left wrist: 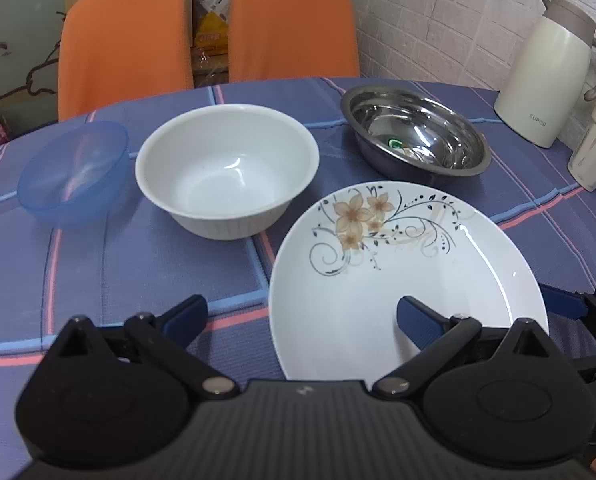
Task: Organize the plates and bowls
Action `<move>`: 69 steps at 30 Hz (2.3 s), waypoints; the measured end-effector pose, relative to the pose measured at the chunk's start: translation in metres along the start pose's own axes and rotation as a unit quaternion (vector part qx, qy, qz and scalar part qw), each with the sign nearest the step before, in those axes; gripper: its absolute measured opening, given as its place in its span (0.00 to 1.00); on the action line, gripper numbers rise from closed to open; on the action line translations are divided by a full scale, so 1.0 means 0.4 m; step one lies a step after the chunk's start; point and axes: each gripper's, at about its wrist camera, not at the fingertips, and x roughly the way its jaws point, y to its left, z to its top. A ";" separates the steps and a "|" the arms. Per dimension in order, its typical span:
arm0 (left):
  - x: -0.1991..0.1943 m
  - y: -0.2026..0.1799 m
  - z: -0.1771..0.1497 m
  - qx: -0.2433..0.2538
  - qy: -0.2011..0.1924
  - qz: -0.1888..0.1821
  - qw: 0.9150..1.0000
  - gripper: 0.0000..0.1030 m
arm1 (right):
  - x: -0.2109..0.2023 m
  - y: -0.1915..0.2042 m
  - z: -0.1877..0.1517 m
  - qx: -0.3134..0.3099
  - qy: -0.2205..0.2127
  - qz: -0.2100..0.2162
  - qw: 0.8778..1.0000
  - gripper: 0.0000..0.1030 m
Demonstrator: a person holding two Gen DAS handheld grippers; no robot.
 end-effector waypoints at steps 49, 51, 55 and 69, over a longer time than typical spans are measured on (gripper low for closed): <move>-0.344 0.074 -0.205 0.003 -0.061 0.028 0.998 0.89 | -0.210 0.328 -0.090 -0.081 -0.048 0.047 0.994 0.88; -0.390 0.108 -0.247 -0.003 -0.065 0.047 0.997 0.89 | -0.222 0.370 -0.110 -0.085 -0.045 0.069 0.993 0.88; -0.452 0.182 -0.329 -0.027 -0.064 0.080 0.994 0.89 | -0.237 0.456 -0.158 -0.104 -0.032 0.105 0.989 0.88; -0.488 0.298 -0.459 -0.078 -0.072 0.101 0.989 0.89 | -0.236 0.590 -0.239 -0.163 -0.010 0.123 0.979 0.88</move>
